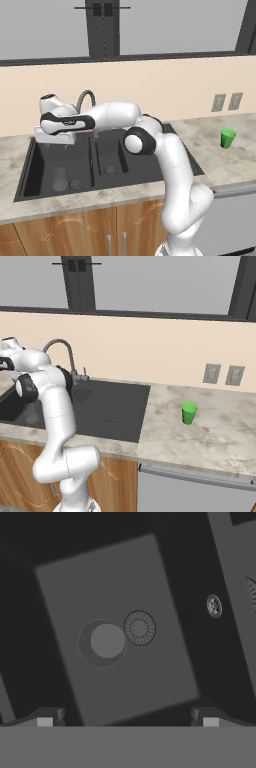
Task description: Move any existing items from the left basin to the right basin for drying. Then move the cup from the counter to the left basin of the sink for washing.
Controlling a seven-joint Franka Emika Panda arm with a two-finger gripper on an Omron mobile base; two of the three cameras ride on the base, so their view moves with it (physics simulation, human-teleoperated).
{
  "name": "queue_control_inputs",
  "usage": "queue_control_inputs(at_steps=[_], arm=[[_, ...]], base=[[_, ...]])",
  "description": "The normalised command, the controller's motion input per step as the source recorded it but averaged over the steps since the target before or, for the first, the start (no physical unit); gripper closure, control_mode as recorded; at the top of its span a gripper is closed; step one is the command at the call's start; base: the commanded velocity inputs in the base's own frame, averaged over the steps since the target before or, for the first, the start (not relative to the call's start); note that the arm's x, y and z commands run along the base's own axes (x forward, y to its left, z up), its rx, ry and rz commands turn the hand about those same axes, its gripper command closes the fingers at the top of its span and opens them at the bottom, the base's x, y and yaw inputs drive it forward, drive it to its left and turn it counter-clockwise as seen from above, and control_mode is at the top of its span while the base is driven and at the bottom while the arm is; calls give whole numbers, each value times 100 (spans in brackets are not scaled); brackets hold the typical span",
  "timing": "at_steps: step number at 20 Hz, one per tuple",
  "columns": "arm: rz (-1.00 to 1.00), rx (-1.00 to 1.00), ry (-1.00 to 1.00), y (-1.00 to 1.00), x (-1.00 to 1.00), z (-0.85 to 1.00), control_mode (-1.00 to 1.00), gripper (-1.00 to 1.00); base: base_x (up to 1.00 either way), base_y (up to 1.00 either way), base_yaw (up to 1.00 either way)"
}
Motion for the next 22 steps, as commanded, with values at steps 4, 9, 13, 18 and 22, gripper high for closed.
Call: queue_control_inputs(at_steps=[4, 9, 13, 18, 22], arm=[[-4, 0, 0, 0, -29, -34, -100, -100], [-4, 0, 0, -3, -19, -35, -100, -100], [-2, 0, 0, -9, -10, -31, -100, -100], [-1, 0, 0, -17, -4, -29, -100, -100], [-1, 0, 0, -15, -2, -25, -100, -100]], base=[[0, 0, 0], [0, 0, 0], [0, 0, 0], [0, 0, 0], [0, 0, 0]])
